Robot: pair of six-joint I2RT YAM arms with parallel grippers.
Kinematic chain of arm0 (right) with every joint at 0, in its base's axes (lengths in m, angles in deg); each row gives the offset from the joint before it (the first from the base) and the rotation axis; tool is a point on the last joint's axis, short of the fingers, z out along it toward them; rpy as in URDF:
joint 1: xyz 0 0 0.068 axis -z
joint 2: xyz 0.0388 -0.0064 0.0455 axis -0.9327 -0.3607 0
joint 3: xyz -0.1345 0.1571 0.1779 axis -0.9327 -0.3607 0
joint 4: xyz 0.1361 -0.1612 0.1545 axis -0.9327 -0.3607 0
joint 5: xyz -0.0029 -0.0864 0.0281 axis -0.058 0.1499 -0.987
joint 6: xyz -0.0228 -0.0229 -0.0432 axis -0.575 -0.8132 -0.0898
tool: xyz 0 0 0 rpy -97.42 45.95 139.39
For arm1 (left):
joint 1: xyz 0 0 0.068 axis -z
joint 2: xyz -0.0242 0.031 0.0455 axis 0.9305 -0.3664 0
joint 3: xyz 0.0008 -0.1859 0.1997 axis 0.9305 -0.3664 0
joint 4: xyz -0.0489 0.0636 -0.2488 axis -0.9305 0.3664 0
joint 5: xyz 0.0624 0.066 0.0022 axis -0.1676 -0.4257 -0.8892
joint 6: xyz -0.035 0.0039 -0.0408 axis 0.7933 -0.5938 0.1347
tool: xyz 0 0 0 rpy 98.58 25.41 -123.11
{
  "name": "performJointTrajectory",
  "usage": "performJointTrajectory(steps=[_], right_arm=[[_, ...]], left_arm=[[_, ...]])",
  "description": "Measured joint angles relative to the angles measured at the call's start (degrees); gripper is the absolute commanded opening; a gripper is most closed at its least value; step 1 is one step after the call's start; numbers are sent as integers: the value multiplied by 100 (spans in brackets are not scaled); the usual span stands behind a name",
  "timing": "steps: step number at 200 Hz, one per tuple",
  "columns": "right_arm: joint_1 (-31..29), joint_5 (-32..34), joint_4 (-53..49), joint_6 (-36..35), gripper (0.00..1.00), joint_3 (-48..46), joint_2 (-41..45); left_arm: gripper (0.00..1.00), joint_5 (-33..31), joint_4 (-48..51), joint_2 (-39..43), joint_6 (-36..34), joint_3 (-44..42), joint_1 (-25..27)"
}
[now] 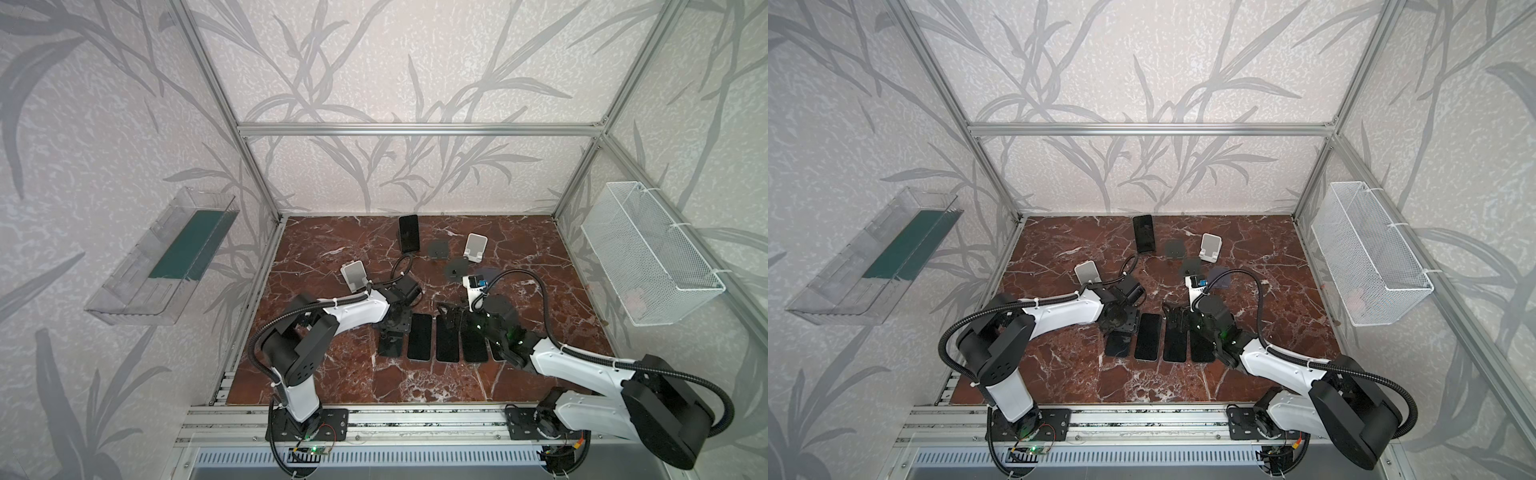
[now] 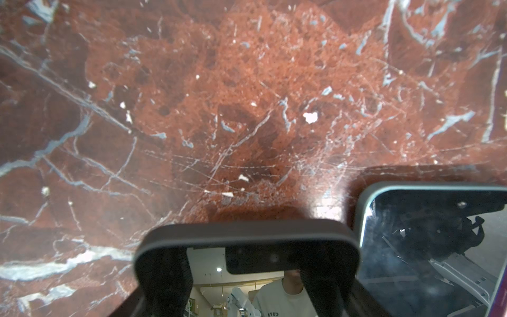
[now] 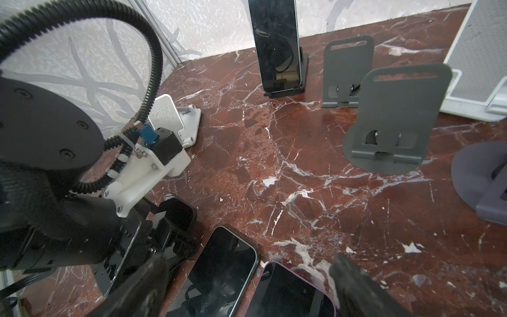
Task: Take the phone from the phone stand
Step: 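Open the left gripper to release the phone at the row's end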
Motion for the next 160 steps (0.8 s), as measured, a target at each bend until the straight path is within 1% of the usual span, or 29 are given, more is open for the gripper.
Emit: performJointTrajectory(steps=[86, 160], right_arm=[[0, 59, -240, -72, 93, 87, -35], [0, 140, -249, -87, 93, 87, -33]], left_arm=[[76, -199, 162, -66, 133, 105, 120], [77, -210, 186, -76, 179, 120, 133]])
